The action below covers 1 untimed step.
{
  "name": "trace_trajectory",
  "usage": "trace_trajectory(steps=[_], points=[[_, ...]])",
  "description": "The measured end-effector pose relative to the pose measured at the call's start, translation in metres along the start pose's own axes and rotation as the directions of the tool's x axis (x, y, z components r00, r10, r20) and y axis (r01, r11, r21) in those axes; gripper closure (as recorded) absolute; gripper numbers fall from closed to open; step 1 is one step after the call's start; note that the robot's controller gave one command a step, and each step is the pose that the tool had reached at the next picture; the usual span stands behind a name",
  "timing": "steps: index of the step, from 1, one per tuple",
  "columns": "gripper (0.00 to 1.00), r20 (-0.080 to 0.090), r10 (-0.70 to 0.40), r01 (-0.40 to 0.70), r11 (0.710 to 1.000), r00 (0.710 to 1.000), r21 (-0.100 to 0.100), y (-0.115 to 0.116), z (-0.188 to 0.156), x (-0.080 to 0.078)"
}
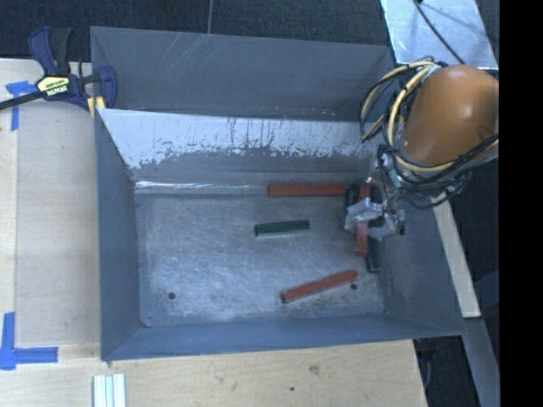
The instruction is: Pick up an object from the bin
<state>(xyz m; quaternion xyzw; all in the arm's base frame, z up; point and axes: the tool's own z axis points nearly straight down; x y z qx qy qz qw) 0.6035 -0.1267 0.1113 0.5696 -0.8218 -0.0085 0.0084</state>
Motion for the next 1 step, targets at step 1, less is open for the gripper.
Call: trace_trajectory(steps=[1], points=[[1.00, 0.008, 0.015, -0.015, 0.999, 1.000, 0.035, -0.0055, -0.1216, -0.0072]])
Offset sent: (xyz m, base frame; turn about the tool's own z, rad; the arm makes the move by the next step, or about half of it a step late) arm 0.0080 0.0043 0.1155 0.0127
